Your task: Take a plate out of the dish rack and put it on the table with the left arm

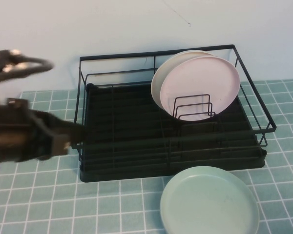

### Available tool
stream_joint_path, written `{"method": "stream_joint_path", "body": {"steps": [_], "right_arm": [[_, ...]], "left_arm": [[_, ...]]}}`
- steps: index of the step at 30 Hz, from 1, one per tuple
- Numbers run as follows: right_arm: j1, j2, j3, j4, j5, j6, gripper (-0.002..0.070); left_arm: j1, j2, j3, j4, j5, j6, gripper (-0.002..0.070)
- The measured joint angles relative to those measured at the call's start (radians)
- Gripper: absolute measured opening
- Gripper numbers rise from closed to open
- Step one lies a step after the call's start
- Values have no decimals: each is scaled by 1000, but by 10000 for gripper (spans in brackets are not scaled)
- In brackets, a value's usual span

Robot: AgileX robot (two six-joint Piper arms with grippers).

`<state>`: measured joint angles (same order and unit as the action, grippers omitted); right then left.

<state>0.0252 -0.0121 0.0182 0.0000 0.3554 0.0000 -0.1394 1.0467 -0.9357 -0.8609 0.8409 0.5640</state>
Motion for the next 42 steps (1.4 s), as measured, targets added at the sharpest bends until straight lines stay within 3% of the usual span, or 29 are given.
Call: {"method": "stream_joint_path", "body": {"steps": [7,11,20,25,31,42], "right_arm": [[0,0,0,0,0,0,-1],[0,0,0,0,0,0,-1],[0,0,0,0,0,0,-1],[0,0,0,0,0,0,-1],[0,0,0,0,0,0,-1],[0,0,0,0,0,0,-1]], "left_arm": [[0,-343,17,317,-40,-218,0],[0,-536,102,434,-130,-294,-1],[0,-702,540,647,-632,-327,-1],[0,-699,766,657,-865,-327,-2],[0,-699,910,556,-1049,-345,-2],[0,-699,958,519,-1032,-345,-2]]}}
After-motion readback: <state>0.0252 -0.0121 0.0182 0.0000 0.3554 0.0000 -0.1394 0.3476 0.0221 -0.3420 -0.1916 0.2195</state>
